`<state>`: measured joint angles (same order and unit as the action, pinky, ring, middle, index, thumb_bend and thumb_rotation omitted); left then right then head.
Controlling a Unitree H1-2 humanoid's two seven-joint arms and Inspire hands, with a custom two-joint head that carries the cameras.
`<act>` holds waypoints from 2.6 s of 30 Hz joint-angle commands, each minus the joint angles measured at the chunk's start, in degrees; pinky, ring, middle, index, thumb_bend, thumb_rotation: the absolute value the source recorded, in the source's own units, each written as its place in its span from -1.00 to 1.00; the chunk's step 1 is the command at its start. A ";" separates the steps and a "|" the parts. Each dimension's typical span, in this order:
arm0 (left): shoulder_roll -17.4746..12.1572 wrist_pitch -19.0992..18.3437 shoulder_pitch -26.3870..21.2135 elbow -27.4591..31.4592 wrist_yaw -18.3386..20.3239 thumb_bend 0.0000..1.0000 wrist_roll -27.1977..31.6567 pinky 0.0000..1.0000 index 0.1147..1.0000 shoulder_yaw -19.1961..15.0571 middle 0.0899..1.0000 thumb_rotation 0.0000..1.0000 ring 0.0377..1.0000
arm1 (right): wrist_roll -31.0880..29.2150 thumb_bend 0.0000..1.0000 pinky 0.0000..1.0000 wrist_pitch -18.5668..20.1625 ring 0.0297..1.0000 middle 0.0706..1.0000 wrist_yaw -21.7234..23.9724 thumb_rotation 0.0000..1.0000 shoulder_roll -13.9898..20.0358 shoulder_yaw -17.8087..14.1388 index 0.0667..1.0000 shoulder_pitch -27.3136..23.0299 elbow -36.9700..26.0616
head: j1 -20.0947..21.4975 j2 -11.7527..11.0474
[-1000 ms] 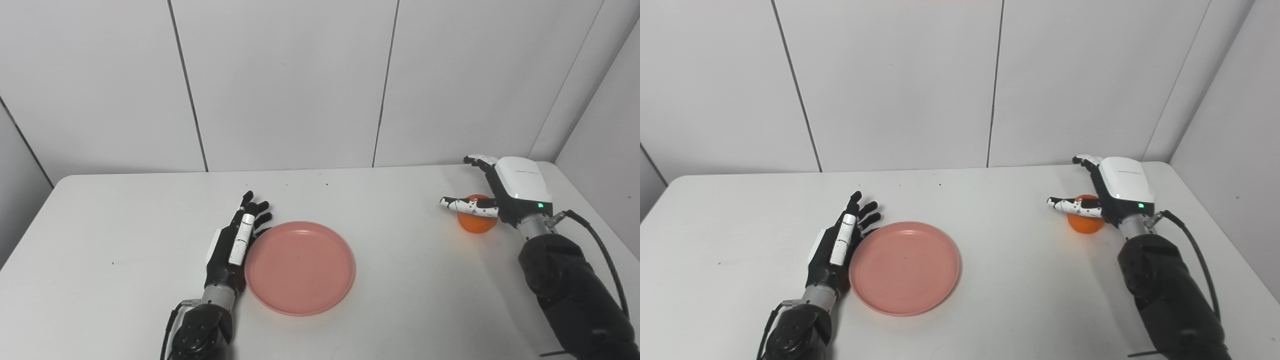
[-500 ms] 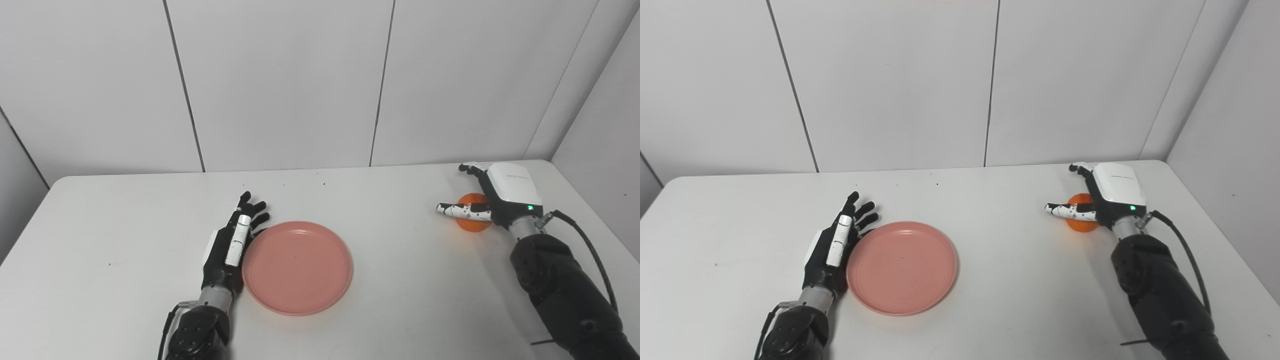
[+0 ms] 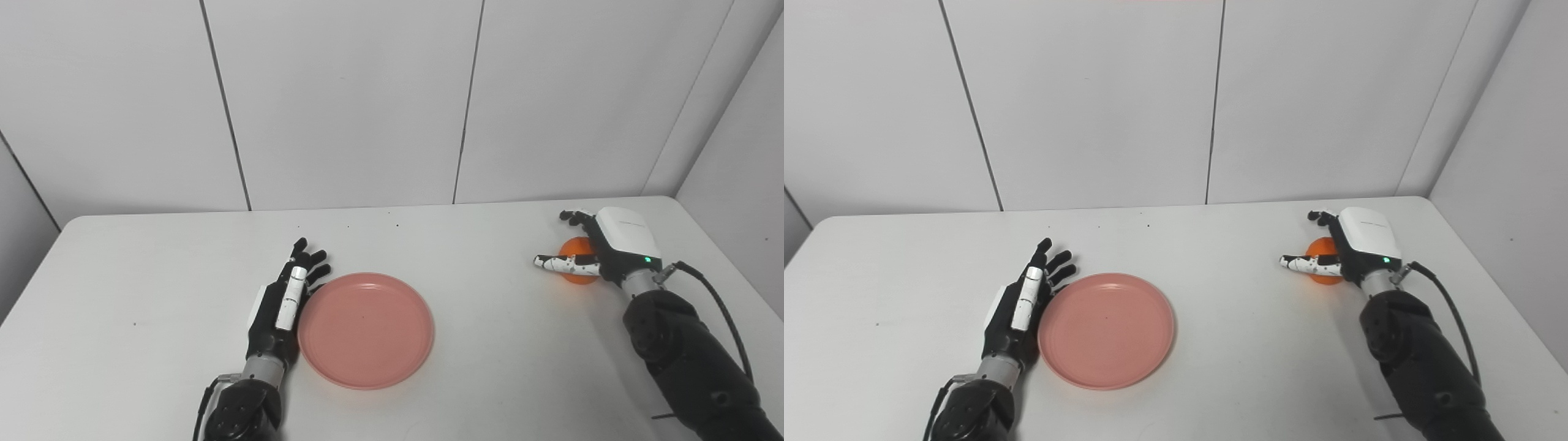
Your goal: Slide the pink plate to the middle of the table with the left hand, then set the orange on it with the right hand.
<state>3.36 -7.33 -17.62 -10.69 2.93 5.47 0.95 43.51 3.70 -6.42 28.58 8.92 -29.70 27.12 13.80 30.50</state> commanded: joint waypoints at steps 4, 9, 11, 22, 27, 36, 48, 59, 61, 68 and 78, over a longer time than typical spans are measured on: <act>0.72 -2.77 1.69 -0.87 -0.25 0.41 -0.07 0.55 0.90 0.43 0.75 0.77 0.72 | -1.39 0.47 0.20 1.14 0.38 0.42 -0.73 0.24 1.48 -0.64 0.42 -0.29 -0.84 | -0.78 -0.06; 0.66 -3.92 1.43 0.05 -0.73 0.45 -0.22 0.49 0.87 0.32 0.72 0.76 0.68 | -1.91 0.45 0.17 2.51 0.35 0.42 0.18 0.27 1.34 -0.48 0.45 0.16 -1.04 | -0.48 0.06; 0.56 -4.11 1.50 0.39 -0.74 0.44 -0.14 0.49 0.87 0.27 0.72 0.77 0.68 | -1.86 0.44 0.14 2.62 0.32 0.40 0.05 0.27 1.31 -0.31 0.45 0.49 -1.34 | -0.21 0.05; 0.50 -4.28 1.91 0.86 -0.48 0.40 0.04 0.53 0.89 0.64 0.73 0.77 0.72 | -3.85 0.36 -0.19 3.74 -0.01 0.16 -0.65 0.06 0.66 -1.73 0.26 1.82 -2.79 | -0.45 0.41; 0.42 -4.37 2.00 1.02 -0.50 0.38 0.02 0.53 0.89 0.66 0.73 0.78 0.72 | -4.96 0.03 -0.44 1.41 -0.34 -0.18 -3.71 -0.64 0.39 -2.21 -0.08 2.13 -1.86 | -0.73 0.61; 0.32 -4.91 1.60 1.14 -0.67 0.39 -0.13 0.51 0.89 0.57 0.73 0.80 0.71 | -5.57 0.01 -0.47 0.92 -0.36 -0.20 -4.38 -0.68 1.13 -1.17 -0.10 1.93 -1.39 | -0.84 0.67; 0.84 -5.73 1.81 2.19 -0.80 0.37 -0.02 0.55 0.89 0.72 0.74 0.79 0.72 | -8.25 0.00 -0.50 -0.62 -0.40 -0.21 -3.94 -0.68 2.39 -1.92 -0.09 2.30 -3.24 | -4.17 1.01; 1.16 -6.05 2.40 2.28 -1.33 0.35 -0.91 0.47 0.88 0.97 0.68 0.80 0.68 | -11.91 -0.01 -0.38 -1.01 -0.27 -0.10 -3.19 -0.66 2.34 -3.89 -0.08 2.48 -8.62 | -4.67 1.08; 1.11 -5.85 2.33 1.91 -1.23 0.35 -0.84 0.48 0.89 0.91 0.68 0.78 0.69 | -11.54 -0.01 -0.40 -0.32 -0.28 -0.10 -2.63 -0.66 2.51 -3.67 -0.08 2.31 -9.82 | -4.45 0.98; 0.90 -5.57 2.34 1.86 -0.83 0.33 -0.77 0.50 0.89 1.04 0.69 0.80 0.69 | -10.28 0.00 -0.43 1.18 -0.32 -0.11 -1.06 -0.65 2.67 -3.51 -0.08 2.19 -13.26 | -4.08 0.98; 1.32 -6.27 2.18 2.18 -1.16 0.35 -1.07 0.48 0.88 1.33 0.67 0.78 0.68 | -7.89 0.00 -0.48 -0.96 -0.39 -0.18 -0.50 -0.65 2.19 -2.47 -0.08 2.24 -19.18 | -5.03 1.65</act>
<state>4.40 -10.55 -16.23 -7.53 2.05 4.78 2.10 35.03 5.64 -6.36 29.33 6.99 -25.01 10.38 8.79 32.08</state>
